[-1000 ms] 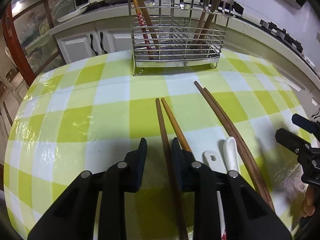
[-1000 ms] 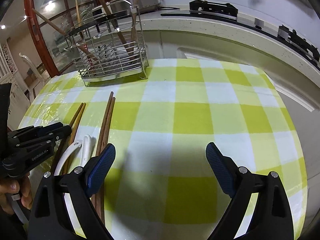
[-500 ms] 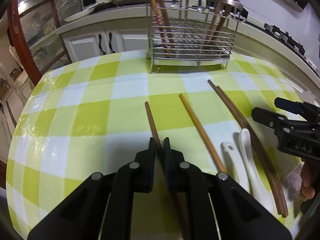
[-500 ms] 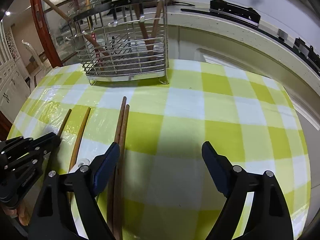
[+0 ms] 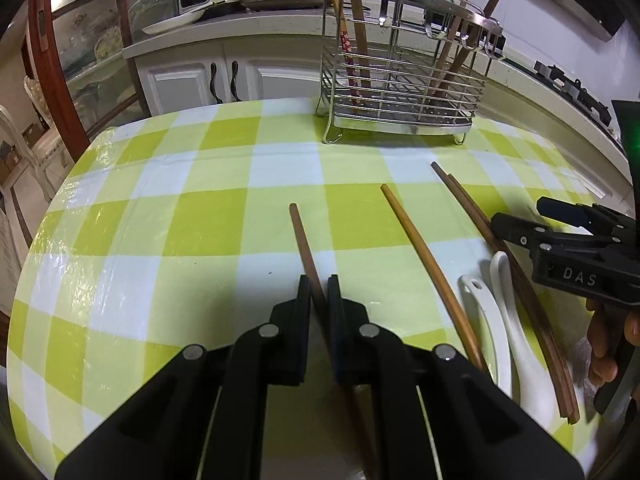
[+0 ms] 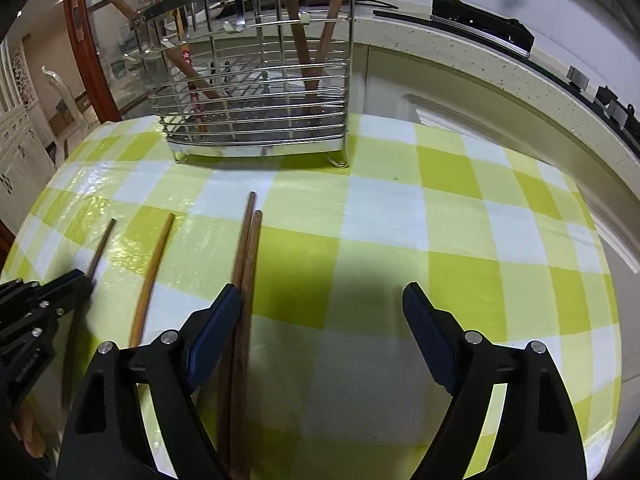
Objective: Organize utensils
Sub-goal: 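Grasp a wooden chopstick with the left tool while the right tool grasps another chopstick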
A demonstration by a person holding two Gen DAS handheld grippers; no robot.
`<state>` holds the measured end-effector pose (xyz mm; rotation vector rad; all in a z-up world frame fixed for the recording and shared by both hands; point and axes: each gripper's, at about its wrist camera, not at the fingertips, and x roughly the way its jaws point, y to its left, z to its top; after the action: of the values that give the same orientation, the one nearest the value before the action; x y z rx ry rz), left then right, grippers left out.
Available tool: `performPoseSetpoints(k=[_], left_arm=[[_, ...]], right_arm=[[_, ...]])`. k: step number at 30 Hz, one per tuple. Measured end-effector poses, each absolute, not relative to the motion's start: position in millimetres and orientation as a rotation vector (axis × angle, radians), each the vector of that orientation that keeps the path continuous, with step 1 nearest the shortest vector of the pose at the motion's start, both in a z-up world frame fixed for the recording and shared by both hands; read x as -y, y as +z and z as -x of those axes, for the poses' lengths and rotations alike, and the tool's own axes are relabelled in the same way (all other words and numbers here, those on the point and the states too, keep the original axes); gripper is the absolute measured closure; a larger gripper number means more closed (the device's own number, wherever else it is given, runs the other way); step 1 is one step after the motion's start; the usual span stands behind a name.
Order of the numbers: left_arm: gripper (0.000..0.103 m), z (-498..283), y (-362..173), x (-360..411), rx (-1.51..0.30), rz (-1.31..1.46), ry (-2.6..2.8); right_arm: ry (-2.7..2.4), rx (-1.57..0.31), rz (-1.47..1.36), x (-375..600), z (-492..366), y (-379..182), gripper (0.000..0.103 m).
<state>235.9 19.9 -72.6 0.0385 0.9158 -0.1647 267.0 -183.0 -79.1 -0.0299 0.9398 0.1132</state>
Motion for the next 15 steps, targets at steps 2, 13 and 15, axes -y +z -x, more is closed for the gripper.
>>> performPoseSetpoints(k=[2, 13, 15], left_arm=[[0.094, -235, -73, -22, -0.914, -0.035, -0.164], [0.094, -240, -71, -23, -0.942, -0.059, -0.144], [0.094, -241, -71, -21, -0.944, -0.07, -0.14]], right_arm=[[0.122, -0.945, 0.017, 186, -268, -81, 0.025], [0.151, -0.983, 0.061, 172, -275, -82, 0.05], [0.17, -0.982, 0.069, 170, -274, -80, 0.063]])
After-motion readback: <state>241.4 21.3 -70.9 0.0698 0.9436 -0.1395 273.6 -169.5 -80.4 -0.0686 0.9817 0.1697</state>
